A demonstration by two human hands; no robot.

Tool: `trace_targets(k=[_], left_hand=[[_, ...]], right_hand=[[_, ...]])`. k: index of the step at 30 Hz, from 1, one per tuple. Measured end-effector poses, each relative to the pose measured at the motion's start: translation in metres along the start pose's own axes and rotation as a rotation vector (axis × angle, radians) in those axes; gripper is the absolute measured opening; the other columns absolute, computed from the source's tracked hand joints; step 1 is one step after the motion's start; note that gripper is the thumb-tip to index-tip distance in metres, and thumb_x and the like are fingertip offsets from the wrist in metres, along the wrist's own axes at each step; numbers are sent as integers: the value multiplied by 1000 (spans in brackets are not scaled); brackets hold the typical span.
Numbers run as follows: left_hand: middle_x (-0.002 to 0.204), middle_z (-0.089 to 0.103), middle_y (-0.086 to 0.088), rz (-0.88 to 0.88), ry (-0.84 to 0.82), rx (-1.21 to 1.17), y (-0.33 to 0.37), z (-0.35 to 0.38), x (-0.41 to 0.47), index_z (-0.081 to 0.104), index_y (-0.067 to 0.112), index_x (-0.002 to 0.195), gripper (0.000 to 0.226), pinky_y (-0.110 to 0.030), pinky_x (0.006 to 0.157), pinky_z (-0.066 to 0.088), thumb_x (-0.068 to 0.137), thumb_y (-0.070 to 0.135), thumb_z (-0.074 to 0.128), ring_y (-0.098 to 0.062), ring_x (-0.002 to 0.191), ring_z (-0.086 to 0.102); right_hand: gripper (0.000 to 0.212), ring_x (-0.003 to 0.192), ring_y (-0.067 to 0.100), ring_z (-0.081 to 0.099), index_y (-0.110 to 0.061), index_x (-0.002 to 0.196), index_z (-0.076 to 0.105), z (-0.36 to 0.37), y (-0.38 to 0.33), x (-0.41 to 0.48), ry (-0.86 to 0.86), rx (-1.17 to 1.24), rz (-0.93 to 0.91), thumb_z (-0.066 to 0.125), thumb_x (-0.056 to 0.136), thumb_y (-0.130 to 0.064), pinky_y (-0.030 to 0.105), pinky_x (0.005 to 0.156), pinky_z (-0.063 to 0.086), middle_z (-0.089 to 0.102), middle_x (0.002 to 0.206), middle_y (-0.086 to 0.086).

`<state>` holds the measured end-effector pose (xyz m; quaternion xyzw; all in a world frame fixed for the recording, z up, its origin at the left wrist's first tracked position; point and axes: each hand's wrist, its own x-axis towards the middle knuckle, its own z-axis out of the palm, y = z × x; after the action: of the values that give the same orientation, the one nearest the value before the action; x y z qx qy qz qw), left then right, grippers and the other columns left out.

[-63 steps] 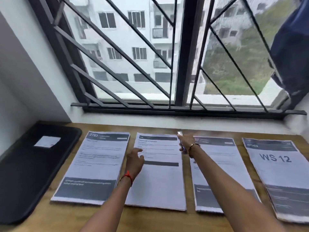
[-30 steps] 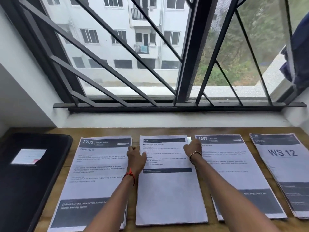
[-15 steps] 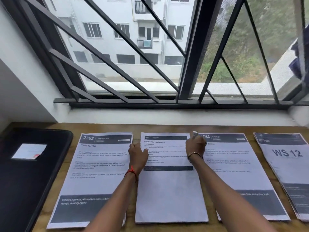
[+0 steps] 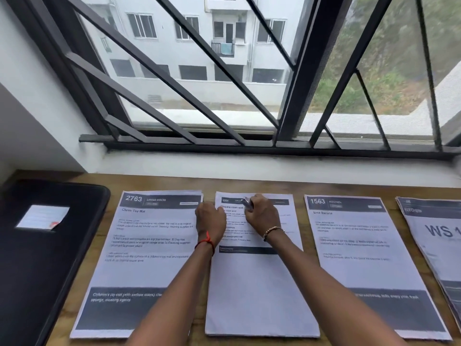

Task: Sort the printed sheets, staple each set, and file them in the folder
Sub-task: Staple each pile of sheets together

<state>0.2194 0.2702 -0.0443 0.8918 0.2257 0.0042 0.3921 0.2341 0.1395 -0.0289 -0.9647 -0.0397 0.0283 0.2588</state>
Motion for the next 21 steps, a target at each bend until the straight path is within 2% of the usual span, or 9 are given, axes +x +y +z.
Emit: trace_targets(k=[3,7,11,14,17,19,21], left_hand=[[89,66,-19,-14,7,5,4,0,1,66,-3,83,25,-36,69,48,88,17,53,-33,89,60],[108,58,-14,-58,20,53,9,0,-2,59,-1,100,24,-40,78,47,91,20,51,-31,106,52],[116,53,-13,-48,59,68,15,3,-10,50,4,107,20,-39,79,44,92,17,50,-30,111,48],[114,55,-15,-53,119,32,17,8,-14,49,4,107,18,-38,82,40,91,12,49,-33,108,49],[118,52,-18,-70,160,-21,20,12,-16,48,1,110,21,-35,89,34,90,7,50,-35,109,47],[122,48,-20,-106,182,-91,23,13,-14,47,-2,112,25,-31,89,33,88,3,52,-33,111,46],[121,49,-22,-134,200,-179,25,15,-11,48,-5,111,25,-26,87,31,87,-1,52,-32,111,45]], right_hand=[[12,90,32,57,-11,74,50,3,2,0,-17,24,31,52,85,-10,29,65,40,59,95,15],[38,86,31,57,-20,58,31,4,6,-1,-2,51,20,56,84,-10,25,62,31,59,90,16],[23,80,31,55,-9,68,42,7,8,-2,-7,74,35,59,83,-9,25,61,31,56,83,16],[24,70,25,47,-8,67,42,8,8,-2,2,95,35,60,82,-9,25,59,29,45,75,8],[25,68,26,47,-9,65,42,10,10,-1,23,120,33,62,80,-8,25,56,28,49,74,12],[27,67,23,45,-10,64,41,11,11,-1,29,123,25,63,80,-9,20,48,25,47,73,9],[33,67,19,41,-14,60,37,11,12,0,37,128,16,63,80,-9,11,48,22,43,72,4]])
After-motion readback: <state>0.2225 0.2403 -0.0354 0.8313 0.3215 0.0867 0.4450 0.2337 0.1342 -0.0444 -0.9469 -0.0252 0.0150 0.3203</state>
